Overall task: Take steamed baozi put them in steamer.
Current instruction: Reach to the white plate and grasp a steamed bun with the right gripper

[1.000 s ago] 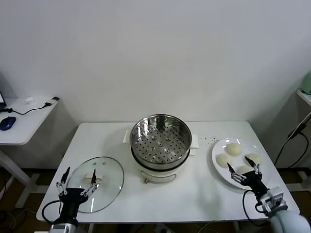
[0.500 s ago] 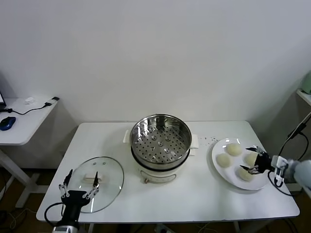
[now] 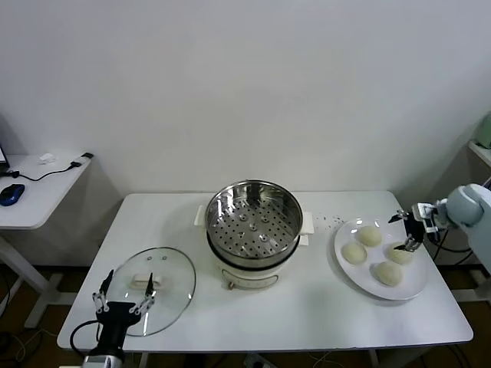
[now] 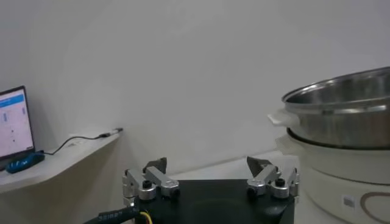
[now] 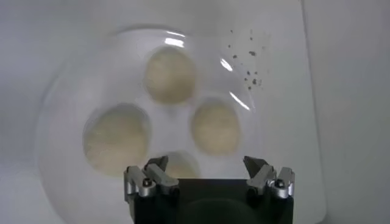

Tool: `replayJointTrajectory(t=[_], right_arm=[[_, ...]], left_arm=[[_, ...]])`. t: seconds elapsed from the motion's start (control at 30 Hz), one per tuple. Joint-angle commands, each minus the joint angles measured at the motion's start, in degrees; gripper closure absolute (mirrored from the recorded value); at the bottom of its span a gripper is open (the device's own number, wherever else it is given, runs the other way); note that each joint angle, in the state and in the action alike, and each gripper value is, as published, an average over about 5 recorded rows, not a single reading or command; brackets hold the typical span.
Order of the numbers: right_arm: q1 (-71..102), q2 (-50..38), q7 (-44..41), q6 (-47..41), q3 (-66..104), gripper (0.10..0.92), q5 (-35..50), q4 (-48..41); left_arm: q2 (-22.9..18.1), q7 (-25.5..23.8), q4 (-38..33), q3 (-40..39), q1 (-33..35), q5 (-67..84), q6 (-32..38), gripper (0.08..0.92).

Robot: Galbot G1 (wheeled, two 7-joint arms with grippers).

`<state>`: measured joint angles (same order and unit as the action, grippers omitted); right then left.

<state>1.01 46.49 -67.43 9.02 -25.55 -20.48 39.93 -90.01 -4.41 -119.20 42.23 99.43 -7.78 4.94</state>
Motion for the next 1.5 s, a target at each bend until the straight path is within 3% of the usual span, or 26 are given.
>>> replayJointTrajectory(t=[0.03,0.53,1.0,1.27,1.5], right_arm=[[-9.1,8.5,-3.5,1.8,-7.7,0.203,-3.7,-12.6],[-3.6,17.2,0.3,4.7,6.2,0.203,-17.5,-22.0],[-2.7,18.6,3.3,5.9,11.5,0.212,-23.2,-24.5],[-2.9,18.8,3.2,5.9,12.2,0.372,-23.8,-24.9],[-3.3,18.8,2.8,6.0,12.5,0.452,-23.4,-25.0]], left_arm=[[0.0,0.0,0.9,0.4,-0.3,0.0,-0.2,0.177],[0.2,0.0,2.6,0.9,-0.7,-0.3,-0.3,0.177],[0.4,0.1,3.5,0.8,-0.1,-0.4,0.6,0.177],[0.5,0.1,3.5,0.8,-0.1,-0.4,0.6,0.177],[0.6,0.1,3.5,0.9,0.0,-0.3,0.6,0.177]])
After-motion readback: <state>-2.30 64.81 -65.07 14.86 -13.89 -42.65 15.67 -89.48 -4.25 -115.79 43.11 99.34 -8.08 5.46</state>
